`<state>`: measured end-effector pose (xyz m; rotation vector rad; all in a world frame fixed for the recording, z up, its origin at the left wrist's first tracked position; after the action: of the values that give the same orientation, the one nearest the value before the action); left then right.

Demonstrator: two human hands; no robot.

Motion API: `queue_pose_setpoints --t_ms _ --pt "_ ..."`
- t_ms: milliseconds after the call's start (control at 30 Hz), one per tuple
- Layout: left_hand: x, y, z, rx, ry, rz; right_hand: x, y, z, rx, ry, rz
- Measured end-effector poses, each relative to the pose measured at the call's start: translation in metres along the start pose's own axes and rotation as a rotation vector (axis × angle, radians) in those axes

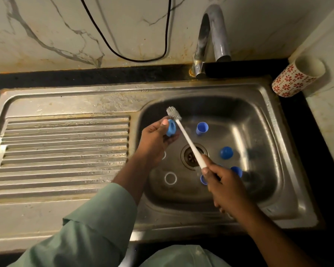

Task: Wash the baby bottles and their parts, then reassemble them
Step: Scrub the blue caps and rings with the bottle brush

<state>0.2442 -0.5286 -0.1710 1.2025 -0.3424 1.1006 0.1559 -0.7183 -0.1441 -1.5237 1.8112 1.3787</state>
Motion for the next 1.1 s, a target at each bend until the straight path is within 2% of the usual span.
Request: queue_pose_setpoints --t_ms 100,233,367,500,567,700,800,900,967,1033,1100 --pt "-0.015 -0.005 0.007 0.011 -0.256 0.031 0.014 -0.001 -0.020 0.062 -0.035 0.042" --pt "-0.054 -0.031 0.031 0.013 -0.846 0.062 0.031 -0.003 -0.044 0.119 -0.068 0.080" --pt "-0.108 -0.067 0.073 -0.174 -1.202 0.110 0.051 -0.013 -0.065 0.165 -0.027 0.087" --pt "-0.138 -0.091 0.109 -0.360 -1.673 0.421 0.063 -0.014 -0.075 0.221 0.014 0.081" --pt "-0.147 -0.101 0.122 -0.387 -1.859 0.539 0.068 -0.015 -0.076 0.231 0.030 0.071" --pt "-0.163 -0.119 0.144 -0.413 -2.079 0.707 0.076 -0.018 -0.081 0.245 0.047 0.072" --pt "-0.166 -0.132 0.150 -0.448 -2.110 0.659 0.080 -0.019 -0.084 0.260 0.031 0.096" --pt "-0.156 -0.128 0.146 -0.440 -1.974 0.602 0.082 -0.017 -0.088 0.256 0.019 0.087" --pt "-0.137 -0.119 0.128 -0.286 -1.797 0.652 0.082 -0.015 -0.085 0.234 0.012 0.080" --pt "-0.114 -0.113 0.091 -0.041 -1.557 0.645 0.081 -0.015 -0.078 0.201 0.000 0.079" --pt "-0.101 -0.118 0.053 0.109 -1.319 0.405 0.079 -0.018 -0.067 0.165 -0.015 0.068"
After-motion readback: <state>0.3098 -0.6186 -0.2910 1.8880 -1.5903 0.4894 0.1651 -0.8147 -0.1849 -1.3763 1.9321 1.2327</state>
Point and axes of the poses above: each hand's wrist, its own y-axis away from the middle knuckle, its own z-axis out of the palm, x = y × z, the point moved 6 cm from there along -y, towards the middle knuckle, and after that the axes turned 4 degrees about -z, right-handed, at the moved point
